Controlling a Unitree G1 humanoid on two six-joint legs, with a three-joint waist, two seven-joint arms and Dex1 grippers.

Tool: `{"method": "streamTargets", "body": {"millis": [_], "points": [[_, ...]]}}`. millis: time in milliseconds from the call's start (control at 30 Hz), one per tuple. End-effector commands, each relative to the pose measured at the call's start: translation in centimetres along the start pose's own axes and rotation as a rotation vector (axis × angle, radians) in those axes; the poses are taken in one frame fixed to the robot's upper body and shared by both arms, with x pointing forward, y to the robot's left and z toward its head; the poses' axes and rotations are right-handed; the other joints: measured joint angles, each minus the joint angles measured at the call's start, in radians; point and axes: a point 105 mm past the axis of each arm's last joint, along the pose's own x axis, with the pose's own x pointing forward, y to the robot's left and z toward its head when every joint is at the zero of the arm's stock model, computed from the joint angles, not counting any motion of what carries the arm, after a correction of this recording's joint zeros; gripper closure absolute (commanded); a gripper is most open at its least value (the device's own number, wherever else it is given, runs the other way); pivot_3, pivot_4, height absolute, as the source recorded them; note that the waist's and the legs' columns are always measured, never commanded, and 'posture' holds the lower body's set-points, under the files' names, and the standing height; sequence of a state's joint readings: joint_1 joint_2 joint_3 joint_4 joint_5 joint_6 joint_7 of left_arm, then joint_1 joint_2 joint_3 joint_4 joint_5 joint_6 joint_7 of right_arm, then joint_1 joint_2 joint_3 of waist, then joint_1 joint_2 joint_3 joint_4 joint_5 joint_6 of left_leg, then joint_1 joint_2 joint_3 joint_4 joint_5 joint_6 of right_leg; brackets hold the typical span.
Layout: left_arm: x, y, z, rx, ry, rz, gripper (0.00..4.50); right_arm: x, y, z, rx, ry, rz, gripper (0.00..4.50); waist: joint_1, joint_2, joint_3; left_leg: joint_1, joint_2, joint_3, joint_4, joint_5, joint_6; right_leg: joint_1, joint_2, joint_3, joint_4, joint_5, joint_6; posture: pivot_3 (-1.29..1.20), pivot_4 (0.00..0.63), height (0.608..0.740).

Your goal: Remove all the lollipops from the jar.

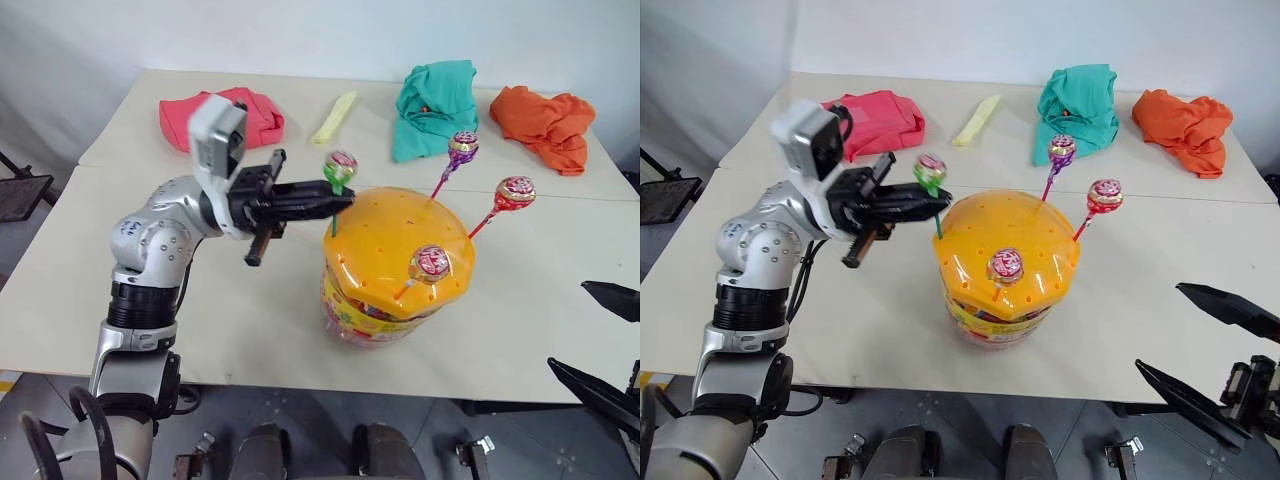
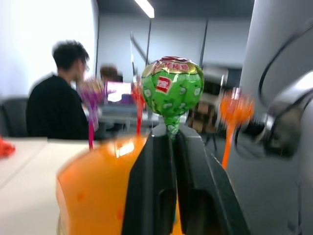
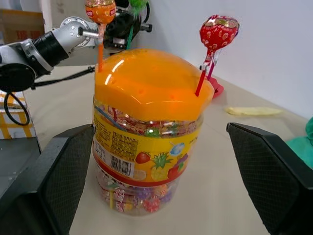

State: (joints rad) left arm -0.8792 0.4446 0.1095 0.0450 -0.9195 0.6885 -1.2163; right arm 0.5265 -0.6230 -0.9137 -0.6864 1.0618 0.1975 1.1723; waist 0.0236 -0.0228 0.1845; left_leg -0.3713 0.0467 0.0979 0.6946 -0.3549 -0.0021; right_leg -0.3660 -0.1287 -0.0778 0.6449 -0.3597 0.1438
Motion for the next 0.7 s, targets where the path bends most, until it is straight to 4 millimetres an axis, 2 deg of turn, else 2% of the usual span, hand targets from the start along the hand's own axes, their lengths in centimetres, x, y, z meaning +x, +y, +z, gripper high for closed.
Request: {"method": "streamTargets", "body": {"millis": [33, 100, 133, 167, 233, 300, 367, 467, 533, 667, 700], "points": [[-2.5, 1.0, 3.8, -0.074, -0.193, 0.094, 4.47, 1.6, 0.6, 1.0, -0.039, -0.087, 0.05, 0.0, -0.001, 0.0, 0.0, 0.0, 0.0, -0.001, 0.0, 0.0, 0.0, 0.001, 0.0, 0.0, 0.0, 0.0, 0.0, 0.0, 0.15, 0.74], [-6.0, 2.8, 4.8, -0.114, -0.265, 0.272, 4.47, 2.6, 1.0, 1.6, -0.04, -0.157, 0.098, 0.0, -0.009, 0.0, 0.0, 0.001, 0.0, -0.002, 0.001, 0.0, 0.0, 0.001, 0.0, -0.001, 0.0, 0.0, 0.0, 0.0, 0.15, 0.74], [-7.5, 3.4, 4.7, -0.118, -0.257, 0.357, 4.47, 3.0, 1.2, 1.7, -0.043, -0.161, 0.116, 0.0, -0.013, 0.001, 0.0, 0.001, 0.0, -0.002, 0.001, 0.0, 0.0, 0.001, 0.0, -0.001, 0.001, 0.0, 0.0, 0.0, 0.15, 0.74], [-9.6, 4.1, 4.3, -0.113, -0.225, 0.47, 4.47, 3.3, 1.4, 1.6, -0.041, -0.155, 0.145, 0.0, -0.016, 0.001, 0.0, 0.001, 0.0, -0.002, 0.0, 0.0, 0.0, 0.001, 0.0, -0.001, 0.001, 0.0, 0.0, 0.0, 0.15, 0.74], [-15.4, 4.7, 1.5, -0.127, -0.033, 0.763, 4.47, 4.0, 1.9, 1.5, -0.051, -0.145, 0.207, 0.0, -0.023, 0.001, 0.0, 0.002, 0.0, -0.003, 0.0, 0.0, 0.0, 0.001, 0.0, -0.001, 0.002, 0.0, 0.0, 0.0, 0.15, 0.74], [-22.2, 3.2, -1.9, -0.194, 0.239, 1.066, 4.47, 4.4, 2.1, 1.1, -0.079, -0.123, 0.267, 0.0, -0.032, 0.001, 0.0, 0.002, -0.001, -0.002, -0.002, 0.0, 0.0, -0.001, 0.0, 0.0, 0.001, 0.0, 0.0, 0.0, 0.15, 0.74], [-26.2, 0.8, -4.0, -0.268, 0.415, 1.223, 4.47, 4.4, 1.8, 0.8, -0.084, -0.113, 0.277, 0.0, -0.031, 0.0, 0.0, 0.002, -0.002, -0.002, -0.006, 0.0, -0.001, -0.004, 0.001, 0.001, 0.001, 0.0, 0.0, 0.0, 0.15, 0.74], [-29.2, -2.5, -6.0, -0.376, 0.565, 1.366, 4.47, 4.1, 1.5, 0.2, -0.089, -0.085, 0.285, 0.0, -0.013, -0.004, 0.0, -0.002, -0.002, -0.003, -0.005, 0.0, -0.001, -0.008, 0.0, 0.0, 0.002, 0.0, 0.0, 0.0, 0.15, 0.74], [-30.1, -4.3, -7.0, -0.42, 0.604, 1.413, 4.47, 3.8, 1.4, -0.3, -0.093, -0.059, 0.298, 0.0, -0.002, -0.006, -0.001, -0.003, -0.001, -0.005, -0.002, -0.002, -0.001, -0.007, 0.0, -0.001, 0.003, 0.0, 0.0, 0.0, 0.15, 0.74], [-31.6, -7.0, -9.0, -0.463, 0.654, 1.492, 4.47, 3.3, 1.2, -1.1, -0.083, -0.038, 0.302, 0.0, -0.004, 0.001, -0.002, 0.002, 0.0, -0.002, -0.002, -0.003, 0.001, -0.003, -0.003, 0.001, 0.001, 0.0, 0.0, 0.0, 0.15, 0.74], [-31.8, -7.3, -9.2, -0.475, 0.666, 1.513, 4.24, 3.2, 1.1, -1.4, -0.081, -0.031, 0.305, 0.0, -0.007, 0.001, -0.003, 0.003, 0.0, -0.001, -0.003, -0.003, 0.001, -0.002, -0.003, 0.001, 0.001, 0.0, 0.0, 0.0, 0.15, 0.74]]}}
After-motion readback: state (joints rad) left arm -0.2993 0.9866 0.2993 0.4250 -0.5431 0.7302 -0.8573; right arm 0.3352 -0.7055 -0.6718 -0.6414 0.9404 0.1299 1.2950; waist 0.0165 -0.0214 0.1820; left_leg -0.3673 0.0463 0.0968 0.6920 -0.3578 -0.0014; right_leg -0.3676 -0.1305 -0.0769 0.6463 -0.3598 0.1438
